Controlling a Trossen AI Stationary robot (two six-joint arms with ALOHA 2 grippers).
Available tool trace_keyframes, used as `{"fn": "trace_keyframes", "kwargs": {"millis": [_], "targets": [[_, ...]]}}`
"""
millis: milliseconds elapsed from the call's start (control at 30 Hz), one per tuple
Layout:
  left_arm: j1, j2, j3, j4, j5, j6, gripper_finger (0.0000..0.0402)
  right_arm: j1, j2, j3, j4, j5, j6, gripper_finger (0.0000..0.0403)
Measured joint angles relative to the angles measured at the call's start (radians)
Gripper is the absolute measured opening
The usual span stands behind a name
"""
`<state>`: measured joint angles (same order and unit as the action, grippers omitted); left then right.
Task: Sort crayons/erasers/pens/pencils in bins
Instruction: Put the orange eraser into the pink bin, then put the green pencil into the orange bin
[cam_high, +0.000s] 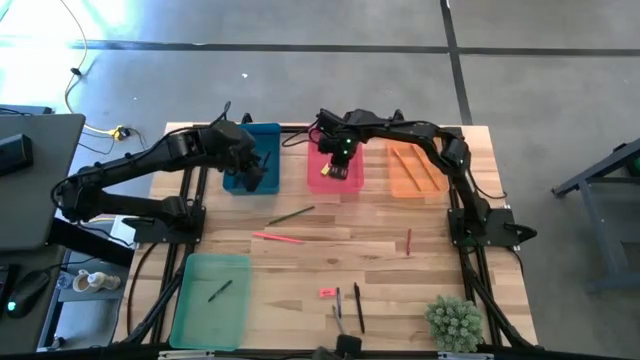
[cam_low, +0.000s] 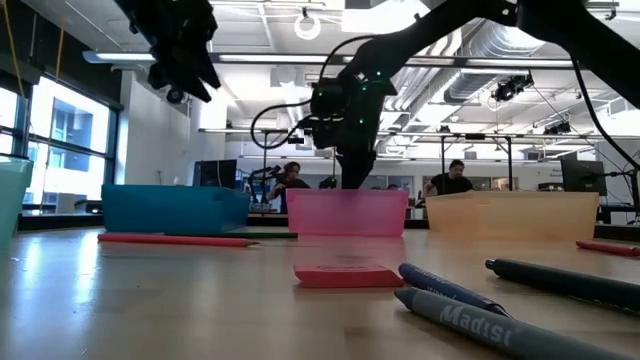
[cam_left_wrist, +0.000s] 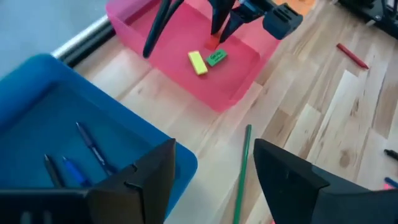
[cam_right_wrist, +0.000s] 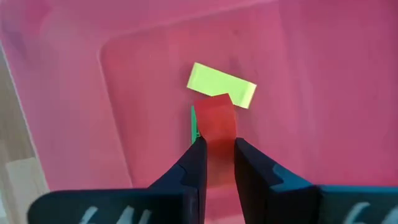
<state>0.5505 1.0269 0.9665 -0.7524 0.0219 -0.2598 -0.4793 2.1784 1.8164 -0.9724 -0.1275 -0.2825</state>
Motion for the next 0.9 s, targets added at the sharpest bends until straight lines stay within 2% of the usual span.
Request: {"fn": "trace_keyframes", "kwargs": {"millis": [233,433,700,900], "targets": [[-0.042,0.059,0.0,-0.001,0.046,-0.06,0.0211,0.0,0.017,0.0,0.022,0.013,-0.041,0.0057],[-0.113,0.1,0.0,-0.003,0.06,-0.065,0.021,-0.018,0.017,0.0,0.031,0.014,-0.059,0.0109],[-0.201,0.16,0.0,-0.002,0.054,-0.152,0.0209,-0.066,0.017,0.029,-0.001,0.045,-0.071,0.0171],[-0.248,0.198,0.0,0.001,0.028,-0.22,0.0209,-0.119,0.015,0.102,-0.084,0.022,-0.085,0.0171]]}}
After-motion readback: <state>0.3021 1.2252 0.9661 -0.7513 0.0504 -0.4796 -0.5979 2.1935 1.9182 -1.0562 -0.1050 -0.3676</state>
